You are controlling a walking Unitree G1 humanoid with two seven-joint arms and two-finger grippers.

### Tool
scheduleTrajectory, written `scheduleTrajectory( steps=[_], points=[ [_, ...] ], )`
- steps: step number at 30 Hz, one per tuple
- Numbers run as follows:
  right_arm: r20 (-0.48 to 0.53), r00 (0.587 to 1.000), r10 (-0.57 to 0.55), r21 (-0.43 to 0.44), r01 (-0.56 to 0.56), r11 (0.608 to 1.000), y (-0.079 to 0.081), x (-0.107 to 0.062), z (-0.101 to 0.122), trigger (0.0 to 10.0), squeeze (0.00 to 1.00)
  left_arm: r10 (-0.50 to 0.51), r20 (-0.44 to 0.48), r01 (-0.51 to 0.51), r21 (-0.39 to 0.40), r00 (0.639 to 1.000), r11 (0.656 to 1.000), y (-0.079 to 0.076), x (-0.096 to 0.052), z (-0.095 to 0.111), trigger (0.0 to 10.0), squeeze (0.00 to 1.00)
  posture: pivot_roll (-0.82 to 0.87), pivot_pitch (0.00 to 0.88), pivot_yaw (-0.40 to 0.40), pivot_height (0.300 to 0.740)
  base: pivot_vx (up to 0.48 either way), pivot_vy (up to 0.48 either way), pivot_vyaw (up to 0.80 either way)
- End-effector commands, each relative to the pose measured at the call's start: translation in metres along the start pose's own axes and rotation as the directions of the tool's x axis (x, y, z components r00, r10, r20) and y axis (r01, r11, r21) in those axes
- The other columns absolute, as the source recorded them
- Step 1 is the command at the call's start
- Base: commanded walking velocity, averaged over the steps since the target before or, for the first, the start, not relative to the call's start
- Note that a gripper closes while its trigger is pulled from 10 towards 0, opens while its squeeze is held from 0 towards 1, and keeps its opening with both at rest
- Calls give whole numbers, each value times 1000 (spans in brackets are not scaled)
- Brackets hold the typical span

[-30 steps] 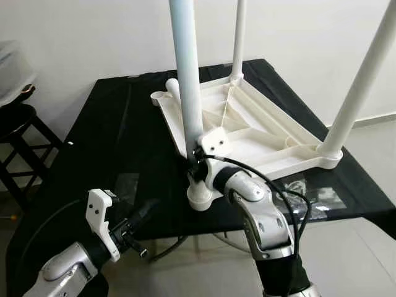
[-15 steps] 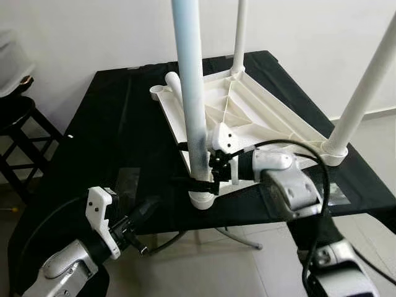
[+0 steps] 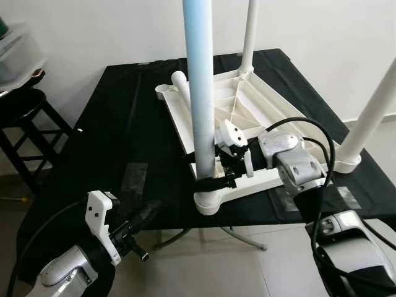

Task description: Building children table

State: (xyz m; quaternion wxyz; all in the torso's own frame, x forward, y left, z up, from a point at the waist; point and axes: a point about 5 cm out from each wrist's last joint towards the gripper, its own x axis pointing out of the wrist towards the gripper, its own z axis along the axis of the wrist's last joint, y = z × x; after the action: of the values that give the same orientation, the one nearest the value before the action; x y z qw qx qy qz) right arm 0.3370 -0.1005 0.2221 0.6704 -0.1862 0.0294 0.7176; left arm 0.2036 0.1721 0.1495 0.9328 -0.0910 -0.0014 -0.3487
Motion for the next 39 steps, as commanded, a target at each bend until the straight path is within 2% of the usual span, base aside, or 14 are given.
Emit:
scheduleTrajectory(
  steps=[1, 10, 11, 13, 14, 17, 20, 26, 27, 28, 29, 30, 38, 39],
  points=[
    [1, 998, 67, 6, -67, 998, 8, 6, -7, 0, 0, 5, -10, -5, 2, 1000, 1000, 1, -2, 1, 10000, 0, 73, 128, 56, 740, 0, 0, 0],
    [43, 987, -154, 34, 153, 988, 18, -9, -15, 0, 0, 5, -5, -5, 2, 1000, 1000, 2, 0, 2, 10000, 0, 42, 126, 48, 740, 0, 0, 0],
    [20, 963, -269, 66, 267, 961, 18, -8, -19, 0, 0, 5, -4, -5, 2, 1000, 1000, 3, 0, 2, 10000, 0, 31, 126, 42, 740, 0, 0, 0],
    [-125, 798, -589, 183, 602, 777, 14, 11, -33, 0, 0, 6, -2, -6, 2, 1000, 1000, 5, -1, 2, 10000, 0, 11, 117, 36, 740, 0, 0, 0],
    [-125, 798, -589, 183, 602, 777, 14, 11, -33, 0, 0, 6, -2, -6, 2, 1000, 1000, 5, -1, 2, 10000, 0, 11, 117, 36, 740, 0, 0, 0],
    [-214, 596, -774, 212, 802, 559, 34, 47, -36, 0, 0, 4, 2, -4, 0, 1000, 1000, 7, 2, 1, 10000, 0, 3, 99, 59, 740, 0, 0, 0],
    [-207, 555, -806, 229, 828, 512, 39, 62, -31, 0, 0, 0, 0, 0, 1, 1000, 1000, 9, 4, 0, 10000, 0, 1, 92, 57, 740, 0, 0, 0],
    [-204, 569, -797, 205, 821, 533, 31, 63, -27, 0, 0, 5, 5, -5, 5, 1000, 1000, 10, 5, 0, 10000, 0, 9, 79, 40, 740, 0, 0, 0],
    [-206, 565, -799, 202, 824, 530, 28, 62, -25, 7333, 0, 13, 10, -13, 7, 1000, 1000, 11, 4, 0, 10000, 0, 11, 80, 39, 740, 0, 0, 0],
    [-206, 565, -799, 202, 824, 530, 28, 62, -25, 7333, 0, 13, 10, -13, 7, 1000, 1000, 11, 4, 0, 10000, 0, 11, 80, 39, 740, 0, 0, 0],
    [-200, 562, -802, 204, 825, 527, 25, 61, -21, 10000, 0, 18, 13, -18, 10, 1000, 1000, 11, 4, 0, 10000, 0, 12, 79, 39, 740, 0, 0, 0],
    [-184, 574, -798, 225, 815, 535, 21, 59, -16, 10000, 1000, 20, 15, -20, 11, 1000, 1000, 11, 5, 1, 10000, 0, 14, 83, 40, 740, 0, 0, 0],
    [27, 766, -642, 270, 612, 743, -3, 44, 19, 10000, 1000, 10, 16, -10, 6, 1000, 1000, 8, 6, 1, 10000, 0, 22, 101, 37, 740, 0, 0, 0],
    [76, 826, -559, 208, 535, 819, -6, 38, 26, 10000, 804, 8, 16, -8, 5, 1000, 1000, 7, 6, 2, 10000, 0, 27, 107, 36, 740, 0, 0, 0]
  ],
)
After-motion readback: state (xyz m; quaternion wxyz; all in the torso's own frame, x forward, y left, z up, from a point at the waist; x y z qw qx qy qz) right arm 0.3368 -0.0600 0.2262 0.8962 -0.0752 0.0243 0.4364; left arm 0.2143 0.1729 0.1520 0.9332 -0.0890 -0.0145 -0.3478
